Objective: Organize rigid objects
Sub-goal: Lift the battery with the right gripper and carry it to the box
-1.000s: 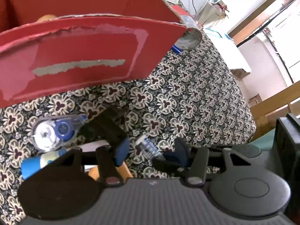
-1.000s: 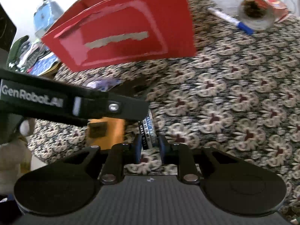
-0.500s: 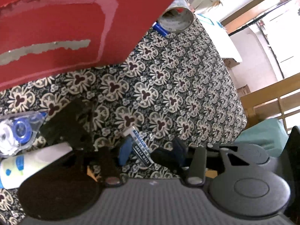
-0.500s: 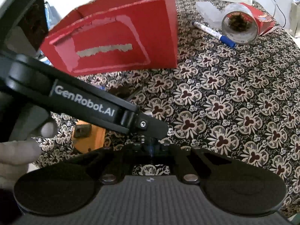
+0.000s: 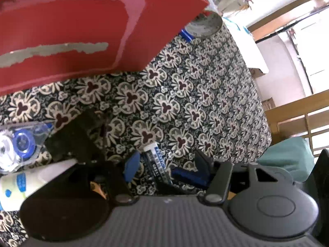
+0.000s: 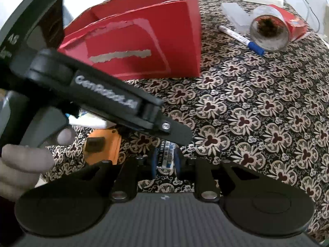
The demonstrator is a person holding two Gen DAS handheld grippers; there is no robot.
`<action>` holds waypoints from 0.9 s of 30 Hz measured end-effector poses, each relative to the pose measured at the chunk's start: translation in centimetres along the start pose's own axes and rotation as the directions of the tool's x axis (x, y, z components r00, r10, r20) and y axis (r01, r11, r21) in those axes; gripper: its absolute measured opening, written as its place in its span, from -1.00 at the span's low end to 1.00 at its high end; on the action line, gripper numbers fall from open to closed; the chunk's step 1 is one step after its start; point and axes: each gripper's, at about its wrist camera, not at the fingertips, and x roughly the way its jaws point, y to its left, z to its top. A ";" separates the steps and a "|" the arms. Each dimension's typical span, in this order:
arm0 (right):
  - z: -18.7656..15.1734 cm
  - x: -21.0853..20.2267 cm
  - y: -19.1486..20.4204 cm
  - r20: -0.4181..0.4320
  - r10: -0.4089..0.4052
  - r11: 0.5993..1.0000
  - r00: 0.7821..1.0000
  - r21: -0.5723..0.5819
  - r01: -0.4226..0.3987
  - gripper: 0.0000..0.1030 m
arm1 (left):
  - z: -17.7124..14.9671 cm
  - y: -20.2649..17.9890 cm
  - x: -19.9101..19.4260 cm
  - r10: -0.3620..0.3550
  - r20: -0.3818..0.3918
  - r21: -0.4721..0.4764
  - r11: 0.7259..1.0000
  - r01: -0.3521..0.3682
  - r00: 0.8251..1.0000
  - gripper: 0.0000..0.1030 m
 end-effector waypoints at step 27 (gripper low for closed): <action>5.4 -8.8 0.0 0.422 0.001 0.999 0.907 -0.040 0.017 -0.94 | 4.9 -4.6 -10.5 -0.123 0.310 0.140 0.987 0.082 0.943 -0.48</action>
